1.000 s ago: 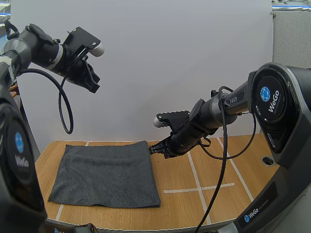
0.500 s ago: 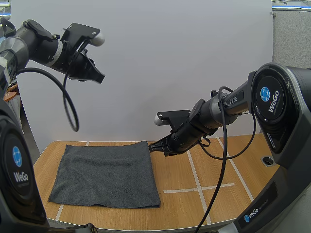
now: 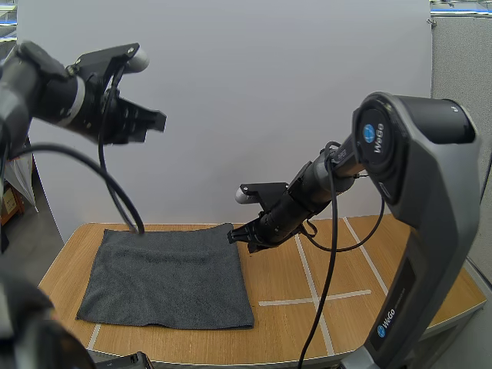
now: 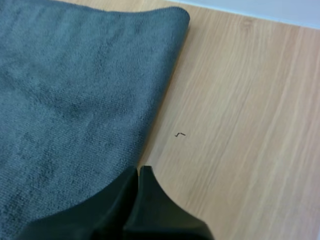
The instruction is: Fold the towel
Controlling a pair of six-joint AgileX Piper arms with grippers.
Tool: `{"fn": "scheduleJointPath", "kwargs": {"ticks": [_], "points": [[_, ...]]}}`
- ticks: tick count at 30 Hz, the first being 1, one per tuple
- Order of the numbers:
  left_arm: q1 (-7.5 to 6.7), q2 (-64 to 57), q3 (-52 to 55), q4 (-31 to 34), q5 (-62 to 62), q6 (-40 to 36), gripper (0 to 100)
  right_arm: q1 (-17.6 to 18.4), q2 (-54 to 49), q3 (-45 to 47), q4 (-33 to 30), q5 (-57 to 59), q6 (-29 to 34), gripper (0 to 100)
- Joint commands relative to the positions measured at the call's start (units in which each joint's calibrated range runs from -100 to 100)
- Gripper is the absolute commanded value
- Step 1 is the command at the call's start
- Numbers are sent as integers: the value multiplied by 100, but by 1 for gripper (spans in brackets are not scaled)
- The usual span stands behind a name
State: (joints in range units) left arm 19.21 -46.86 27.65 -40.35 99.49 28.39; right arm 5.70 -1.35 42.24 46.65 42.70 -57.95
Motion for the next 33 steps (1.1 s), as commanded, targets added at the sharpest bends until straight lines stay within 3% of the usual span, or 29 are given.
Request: {"fn": "scheduleJointPath", "kwargs": {"ticks": [1, 3, 5, 19, 23, 26, 29, 31, 33], "points": [[151, -519, 394, -52, 51, -74, 0, -22, 78, -48, 61, 18, -151, 38], [202, -728, 523, 62, 51, -74, 0, -22, 134, -55, 167, -50, -337, 52], [227, -858, 649, 184, 51, -97, 0, -22, 175, -55, 347, -50, -544, 57], [227, -901, 784, 397, 51, 15, 0, -22, 598, -55, 1846, -47, -1690, 57], [227, -901, 784, 397, 51, 15, 0, -22, 770, -55, 1997, -47, -1771, 57], [-1, -928, 784, 438, 51, 12, 0, -22, 845, -55, 1997, -22, -1791, 57], [-464, -958, 784, 443, 51, 12, 0, -22, 845, -55, 1997, -2, -1822, 57], [-698, -1024, 784, 443, 51, 12, 0, -22, 845, -55, 1985, 30, -1844, 57], [-839, -1051, 784, 443, 51, 12, 0, -22, 845, -55, 1974, 30, -1844, 57]]}}
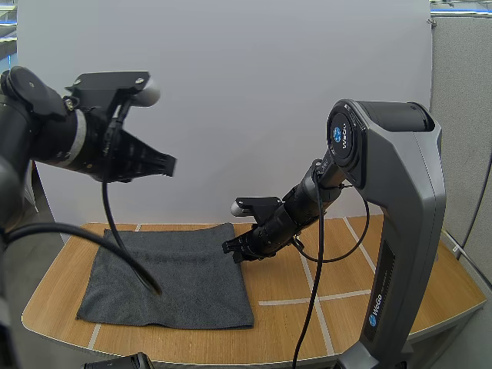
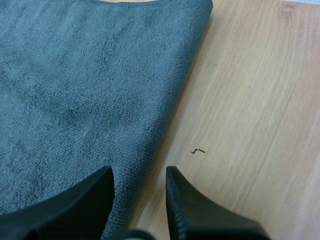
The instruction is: Fold the towel
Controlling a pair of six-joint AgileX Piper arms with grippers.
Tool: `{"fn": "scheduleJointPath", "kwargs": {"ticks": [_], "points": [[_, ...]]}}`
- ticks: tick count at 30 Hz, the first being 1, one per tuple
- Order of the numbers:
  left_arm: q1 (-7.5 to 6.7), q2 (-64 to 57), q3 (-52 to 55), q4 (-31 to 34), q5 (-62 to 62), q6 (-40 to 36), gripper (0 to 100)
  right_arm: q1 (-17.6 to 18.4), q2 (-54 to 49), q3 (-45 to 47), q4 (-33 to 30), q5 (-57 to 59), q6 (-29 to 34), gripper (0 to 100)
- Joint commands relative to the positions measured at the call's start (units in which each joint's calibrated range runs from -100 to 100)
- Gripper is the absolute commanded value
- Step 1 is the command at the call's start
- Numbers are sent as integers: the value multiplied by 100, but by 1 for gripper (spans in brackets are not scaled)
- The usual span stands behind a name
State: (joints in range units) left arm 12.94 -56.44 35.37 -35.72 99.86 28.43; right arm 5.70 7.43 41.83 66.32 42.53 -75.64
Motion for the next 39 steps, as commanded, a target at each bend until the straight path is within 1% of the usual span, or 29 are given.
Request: {"fn": "scheduleJointPath", "kwargs": {"ticks": [1, 3, 12, 24, 27, 28, 30, 31, 33, 36, 37, 39], "points": [[-269, -126, 13, -20, 14, 8, 0, -22, -32, -14, 6, 48, -76, 57], [-321, -186, 13, -20, 14, 8, 0, -22, -32, -14, 6, 48, -76, 57], [-321, -867, 288, -20, -201, 8, 0, -22, -32, -14, 6, 278, -76, 57], [-321, -956, 288, -20, -201, 8, 0, -22, -32, -14, -18, 295, -76, 57], [-272, -957, 288, -73, -336, -1, 0, -22, -32, -14, -18, 295, -76, 57], [-253, -957, 288, 137, -336, -152, 0, -22, -32, -14, -18, 295, -76, 57], [-219, -957, 315, 794, -244, -1072, 0, -22, -32, -14, -18, 295, -76, 57], [-212, -946, 328, 1161, -244, -1444, 0, -22, -32, -14, -18, 295, -76, 57], [-212, -933, 356, 2092, -244, -2177, 0, -22, -32, -14, 9, 294, -76, 57], [-212, -933, 454, 3109, -264, -2752, 0, -22, -32, -14, 40, 275, -76, 57], [-212, -933, 488, 3294, -246, -2815, 0, -22, -32, -14, 66, 275, -76, 57], [-212, -933, 530, 3338, -111, -2812, 0, -22, -32, -14, 119, 243, -76, 57]]}}
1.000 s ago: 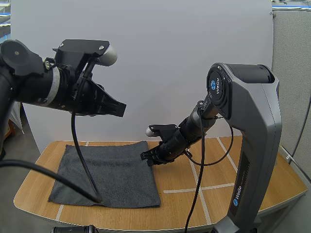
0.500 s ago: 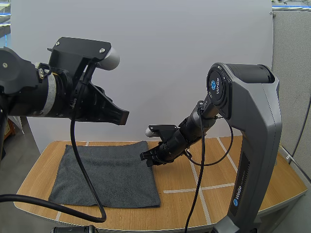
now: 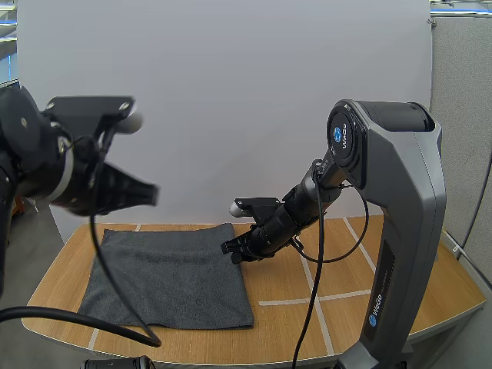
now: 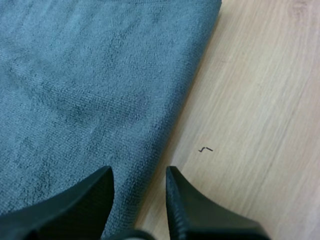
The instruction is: Fold the towel
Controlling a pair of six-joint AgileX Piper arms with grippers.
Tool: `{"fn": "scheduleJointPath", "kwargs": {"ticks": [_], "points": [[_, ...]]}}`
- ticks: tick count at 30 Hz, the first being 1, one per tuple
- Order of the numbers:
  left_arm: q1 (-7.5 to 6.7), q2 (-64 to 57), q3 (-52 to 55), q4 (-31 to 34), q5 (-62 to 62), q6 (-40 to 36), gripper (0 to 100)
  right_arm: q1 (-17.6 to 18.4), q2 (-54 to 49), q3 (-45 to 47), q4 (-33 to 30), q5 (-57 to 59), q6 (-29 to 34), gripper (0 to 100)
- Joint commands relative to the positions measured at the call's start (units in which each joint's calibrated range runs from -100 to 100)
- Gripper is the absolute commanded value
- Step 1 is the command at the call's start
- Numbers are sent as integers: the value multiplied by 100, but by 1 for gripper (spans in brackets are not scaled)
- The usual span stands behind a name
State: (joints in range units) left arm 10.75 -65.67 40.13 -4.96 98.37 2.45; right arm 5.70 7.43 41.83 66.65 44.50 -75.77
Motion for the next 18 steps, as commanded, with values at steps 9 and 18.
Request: {"fn": "scheduleJointPath", "kwargs": {"ticks": [9, 18], "points": [[7, -9, 102, 182, 163, -194, 0, -22, -32, -14, 273, 46, -176, 57], [7, -21, 102, 182, 163, -194, 0, -22, 289, -123, 381, 116, -178, 57]]}}
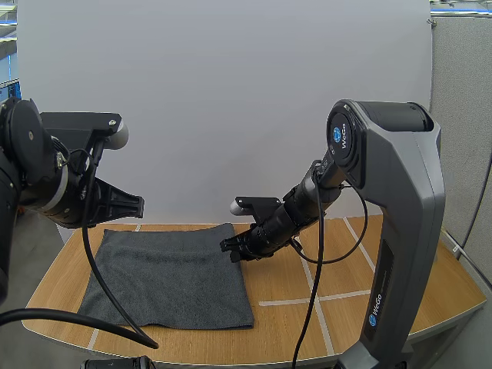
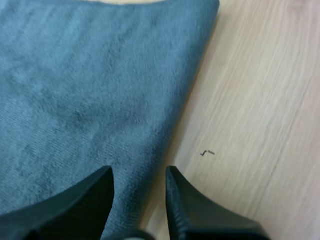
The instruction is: Fold the towel
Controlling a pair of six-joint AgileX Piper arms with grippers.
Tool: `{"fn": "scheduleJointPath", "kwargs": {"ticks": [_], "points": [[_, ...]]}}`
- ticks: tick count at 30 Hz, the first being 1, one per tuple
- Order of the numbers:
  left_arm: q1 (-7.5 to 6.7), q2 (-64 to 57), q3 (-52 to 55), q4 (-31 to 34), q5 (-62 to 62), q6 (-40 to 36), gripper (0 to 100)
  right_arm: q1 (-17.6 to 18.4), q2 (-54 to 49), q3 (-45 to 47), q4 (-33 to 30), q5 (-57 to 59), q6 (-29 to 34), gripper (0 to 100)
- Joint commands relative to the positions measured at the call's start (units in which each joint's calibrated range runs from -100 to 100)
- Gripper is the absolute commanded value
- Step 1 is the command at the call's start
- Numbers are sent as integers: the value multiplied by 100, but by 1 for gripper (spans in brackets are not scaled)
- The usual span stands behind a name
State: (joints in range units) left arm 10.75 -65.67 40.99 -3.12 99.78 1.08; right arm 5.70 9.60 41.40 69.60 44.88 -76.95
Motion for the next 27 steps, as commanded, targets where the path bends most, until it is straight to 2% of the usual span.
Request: {"fn": "scheduleJointPath", "kwargs": {"ticks": [1, 14, 16, 19, 20, 21, 27], "points": [[7, -21, 17, -2, 22, -47, 0, -22, 122, -93, 97, 133, -61, 57], [7, -36, 17, -2, 22, 11, 0, -14, 382, -234, 174, 921, -61, 56], [7, -36, 17, -2, 22, 11, 0, -14, 382, -234, 148, 921, -61, 47], [7, -36, 17, -2, 22, 21, 0, -14, 382, -234, 122, 921, -61, 22], [7, -36, 17, -2, 22, 35, 0, -14, 382, -234, 75, 921, -61, 7], [7, -36, 17, -2, 22, 58, 0, -14, 382, -234, 23, 921, -61, 0], [7, -36, 17, 9, 22, 82, 0, -40, 185, -234, -508, 806, 96, 0]]}}
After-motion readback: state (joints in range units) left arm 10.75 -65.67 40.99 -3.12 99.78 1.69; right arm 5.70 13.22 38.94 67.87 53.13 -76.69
